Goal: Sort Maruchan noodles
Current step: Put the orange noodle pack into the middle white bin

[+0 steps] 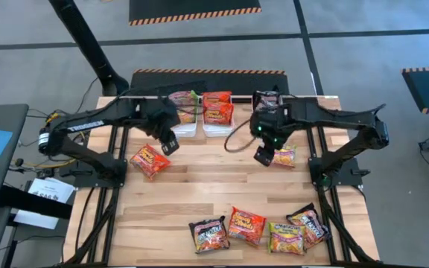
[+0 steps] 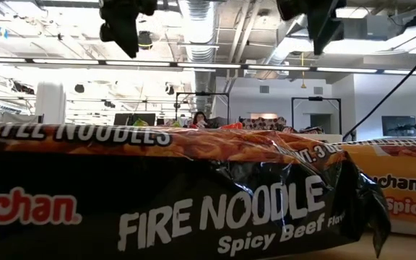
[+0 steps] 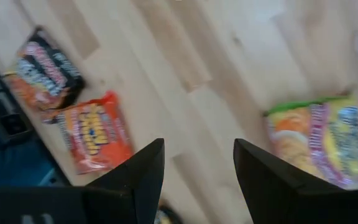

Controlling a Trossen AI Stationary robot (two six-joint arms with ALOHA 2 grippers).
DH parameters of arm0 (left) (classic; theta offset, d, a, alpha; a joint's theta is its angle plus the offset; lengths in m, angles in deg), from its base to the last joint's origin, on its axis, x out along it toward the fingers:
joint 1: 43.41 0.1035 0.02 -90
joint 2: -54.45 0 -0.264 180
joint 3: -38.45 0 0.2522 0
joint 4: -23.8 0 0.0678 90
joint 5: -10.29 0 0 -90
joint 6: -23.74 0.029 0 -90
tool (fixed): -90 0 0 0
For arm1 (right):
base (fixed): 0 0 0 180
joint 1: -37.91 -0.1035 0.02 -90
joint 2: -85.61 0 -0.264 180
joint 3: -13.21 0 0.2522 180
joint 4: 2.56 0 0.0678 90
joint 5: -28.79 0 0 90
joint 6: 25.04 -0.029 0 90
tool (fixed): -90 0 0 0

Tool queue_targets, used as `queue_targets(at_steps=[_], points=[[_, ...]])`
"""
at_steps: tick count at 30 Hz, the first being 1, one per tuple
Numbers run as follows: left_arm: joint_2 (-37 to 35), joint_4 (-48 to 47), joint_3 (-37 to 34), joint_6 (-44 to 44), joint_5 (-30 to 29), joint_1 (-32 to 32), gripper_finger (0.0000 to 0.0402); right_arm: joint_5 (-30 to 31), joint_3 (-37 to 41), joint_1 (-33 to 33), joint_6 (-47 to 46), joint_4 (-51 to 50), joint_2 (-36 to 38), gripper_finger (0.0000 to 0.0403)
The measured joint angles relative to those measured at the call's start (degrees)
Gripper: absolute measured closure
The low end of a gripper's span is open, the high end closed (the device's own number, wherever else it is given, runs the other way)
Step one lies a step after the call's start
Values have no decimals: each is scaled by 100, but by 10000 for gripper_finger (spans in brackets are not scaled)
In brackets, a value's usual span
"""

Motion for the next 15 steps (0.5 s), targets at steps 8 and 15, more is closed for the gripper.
queue_targets(at_steps=[8,15], points=[[-614,677,-599,-595,-3,-995,304,54,7,-1336,-1175,288,-216,186],[-754,861,-751,-941,-145,-1776,304,70,4,-2388,-2125,271,-594,186]])
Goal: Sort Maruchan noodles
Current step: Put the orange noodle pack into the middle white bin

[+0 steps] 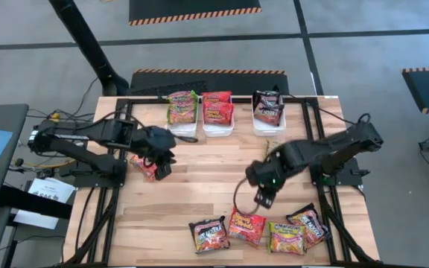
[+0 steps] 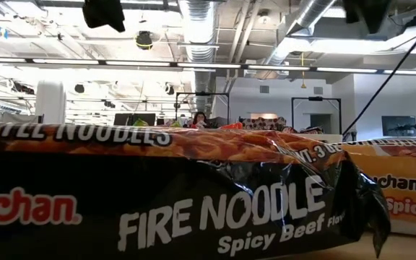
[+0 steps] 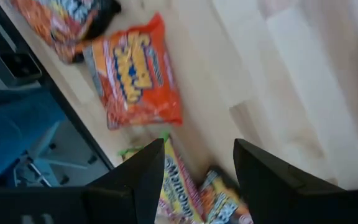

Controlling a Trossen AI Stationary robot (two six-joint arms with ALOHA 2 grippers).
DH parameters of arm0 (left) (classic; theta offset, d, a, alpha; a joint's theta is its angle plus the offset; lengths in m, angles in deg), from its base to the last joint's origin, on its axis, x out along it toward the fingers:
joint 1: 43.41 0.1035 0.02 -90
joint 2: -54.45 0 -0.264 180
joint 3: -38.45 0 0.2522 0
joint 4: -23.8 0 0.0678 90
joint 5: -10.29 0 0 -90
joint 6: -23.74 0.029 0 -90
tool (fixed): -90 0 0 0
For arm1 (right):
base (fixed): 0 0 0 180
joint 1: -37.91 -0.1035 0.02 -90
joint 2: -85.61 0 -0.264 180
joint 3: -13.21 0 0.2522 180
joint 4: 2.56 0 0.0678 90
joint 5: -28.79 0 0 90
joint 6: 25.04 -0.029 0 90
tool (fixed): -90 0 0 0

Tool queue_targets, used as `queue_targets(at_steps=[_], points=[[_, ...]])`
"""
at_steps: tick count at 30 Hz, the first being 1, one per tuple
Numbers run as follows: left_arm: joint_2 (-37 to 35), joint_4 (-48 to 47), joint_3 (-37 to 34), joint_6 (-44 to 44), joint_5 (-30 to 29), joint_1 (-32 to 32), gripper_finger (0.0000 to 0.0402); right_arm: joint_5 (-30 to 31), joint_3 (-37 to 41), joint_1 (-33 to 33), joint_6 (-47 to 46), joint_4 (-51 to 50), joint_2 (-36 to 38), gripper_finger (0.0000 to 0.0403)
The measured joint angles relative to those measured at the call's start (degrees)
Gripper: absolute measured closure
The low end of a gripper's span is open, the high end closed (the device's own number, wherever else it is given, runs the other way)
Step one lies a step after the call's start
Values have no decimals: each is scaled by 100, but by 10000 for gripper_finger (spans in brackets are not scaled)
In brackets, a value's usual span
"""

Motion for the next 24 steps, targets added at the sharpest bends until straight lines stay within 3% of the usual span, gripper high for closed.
queue_targets(at_steps=[12,24], points=[[-1,238,0,-338,-454,-1034,304,59,-4,-1405,-1383,59,-149,186],[1,247,0,-632,-403,-1594,304,177,-4,-2355,-1892,131,-149,186]])
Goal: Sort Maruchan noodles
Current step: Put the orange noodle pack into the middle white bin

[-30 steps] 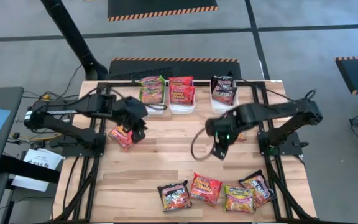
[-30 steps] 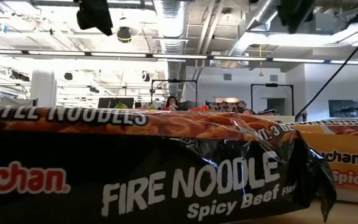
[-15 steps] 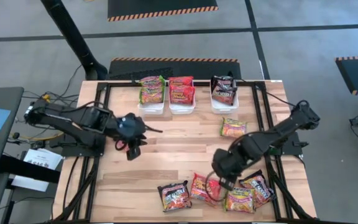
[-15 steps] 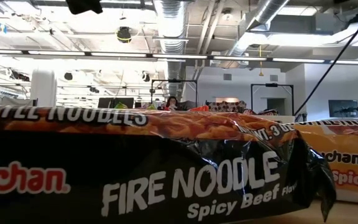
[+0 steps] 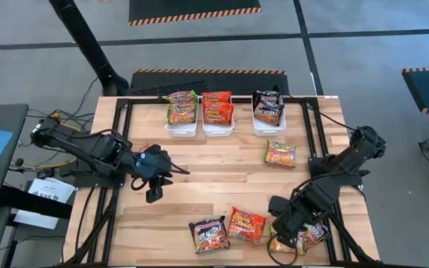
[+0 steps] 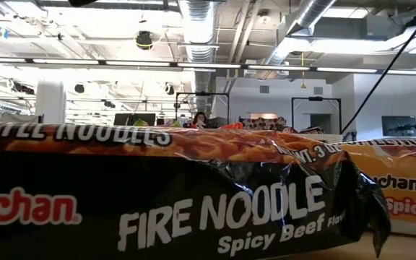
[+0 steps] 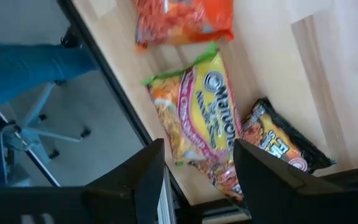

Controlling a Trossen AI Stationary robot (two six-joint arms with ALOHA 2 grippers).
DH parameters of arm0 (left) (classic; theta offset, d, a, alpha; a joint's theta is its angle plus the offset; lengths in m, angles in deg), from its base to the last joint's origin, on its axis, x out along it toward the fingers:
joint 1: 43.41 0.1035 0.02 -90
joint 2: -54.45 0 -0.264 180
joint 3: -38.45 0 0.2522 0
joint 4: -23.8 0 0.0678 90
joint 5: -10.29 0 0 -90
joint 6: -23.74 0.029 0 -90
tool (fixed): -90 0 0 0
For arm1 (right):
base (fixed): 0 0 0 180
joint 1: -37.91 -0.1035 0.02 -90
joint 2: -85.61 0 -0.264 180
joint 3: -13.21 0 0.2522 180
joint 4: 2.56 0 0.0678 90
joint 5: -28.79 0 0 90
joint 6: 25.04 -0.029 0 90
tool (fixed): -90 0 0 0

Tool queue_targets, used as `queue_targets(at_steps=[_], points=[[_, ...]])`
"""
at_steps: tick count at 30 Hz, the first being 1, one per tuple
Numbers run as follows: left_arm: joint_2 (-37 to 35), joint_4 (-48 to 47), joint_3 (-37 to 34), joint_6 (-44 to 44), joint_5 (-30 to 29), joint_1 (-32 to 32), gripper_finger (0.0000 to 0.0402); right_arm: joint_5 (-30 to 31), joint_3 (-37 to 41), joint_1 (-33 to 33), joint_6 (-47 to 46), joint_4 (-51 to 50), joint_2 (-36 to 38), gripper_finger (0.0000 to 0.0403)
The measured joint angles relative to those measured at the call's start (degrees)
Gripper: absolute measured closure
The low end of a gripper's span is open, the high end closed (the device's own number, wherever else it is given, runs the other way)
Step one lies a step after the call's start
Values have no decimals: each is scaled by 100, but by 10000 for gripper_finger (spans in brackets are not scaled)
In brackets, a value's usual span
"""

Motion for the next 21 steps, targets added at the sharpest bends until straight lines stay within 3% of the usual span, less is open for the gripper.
queue_targets(at_steps=[6,17,21], points=[[0,0,0,-127,2,-226,304,320,0,-136,-289,-2,0,186],[37,-9,0,-210,-2,-469,304,367,0,-175,-452,-6,0,161],[130,-16,1,-243,-8,-473,304,729,0,-175,-433,2,0,158]])
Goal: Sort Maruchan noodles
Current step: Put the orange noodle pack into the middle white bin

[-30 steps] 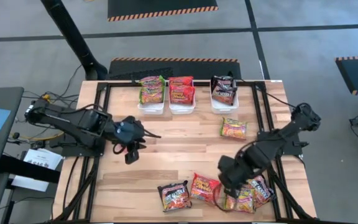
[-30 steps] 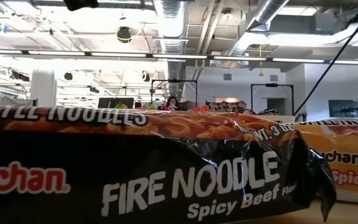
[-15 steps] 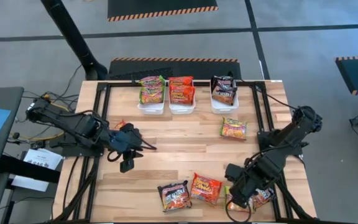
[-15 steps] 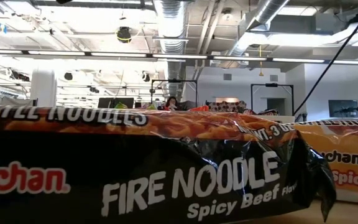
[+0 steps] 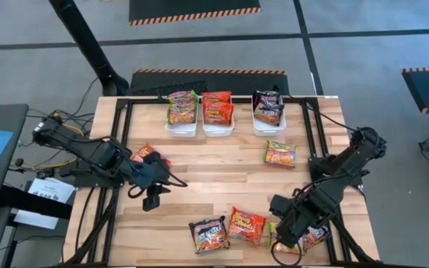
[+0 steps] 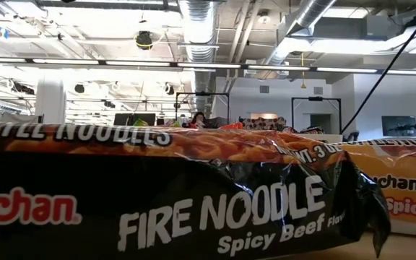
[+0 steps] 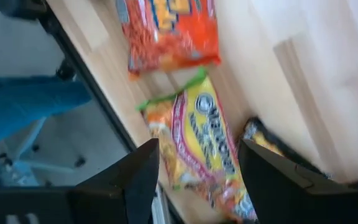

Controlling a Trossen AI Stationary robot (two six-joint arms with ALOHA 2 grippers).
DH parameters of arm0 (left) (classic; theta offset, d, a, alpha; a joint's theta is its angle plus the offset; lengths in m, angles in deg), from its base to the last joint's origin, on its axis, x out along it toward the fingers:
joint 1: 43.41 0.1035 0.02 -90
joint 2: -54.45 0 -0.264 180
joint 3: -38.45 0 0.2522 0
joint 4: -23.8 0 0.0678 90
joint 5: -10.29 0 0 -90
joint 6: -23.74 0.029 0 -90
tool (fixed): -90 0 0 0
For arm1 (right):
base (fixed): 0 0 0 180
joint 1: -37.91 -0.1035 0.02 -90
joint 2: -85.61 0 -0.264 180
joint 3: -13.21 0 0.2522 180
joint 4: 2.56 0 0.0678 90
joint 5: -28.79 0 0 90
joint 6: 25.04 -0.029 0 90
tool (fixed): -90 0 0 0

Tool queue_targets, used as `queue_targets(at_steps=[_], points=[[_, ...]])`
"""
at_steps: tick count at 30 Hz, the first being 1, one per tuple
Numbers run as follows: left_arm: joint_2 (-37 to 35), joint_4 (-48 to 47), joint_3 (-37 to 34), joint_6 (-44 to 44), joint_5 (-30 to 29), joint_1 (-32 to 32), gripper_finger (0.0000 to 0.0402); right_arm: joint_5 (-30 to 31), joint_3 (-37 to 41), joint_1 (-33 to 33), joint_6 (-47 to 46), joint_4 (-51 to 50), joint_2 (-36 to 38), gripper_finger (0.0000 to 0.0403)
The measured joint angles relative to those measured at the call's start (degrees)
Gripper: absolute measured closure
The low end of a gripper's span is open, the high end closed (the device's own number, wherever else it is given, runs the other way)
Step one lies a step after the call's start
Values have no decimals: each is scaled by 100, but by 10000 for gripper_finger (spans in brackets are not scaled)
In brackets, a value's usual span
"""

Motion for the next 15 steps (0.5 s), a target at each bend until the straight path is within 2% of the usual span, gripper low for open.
queue_targets(at_steps=[6,15], points=[[219,-2,1,102,277,2,304,504,0,96,461,534,0,158],[358,5,3,203,264,-4,304,956,-1,421,809,754,-49,158]])
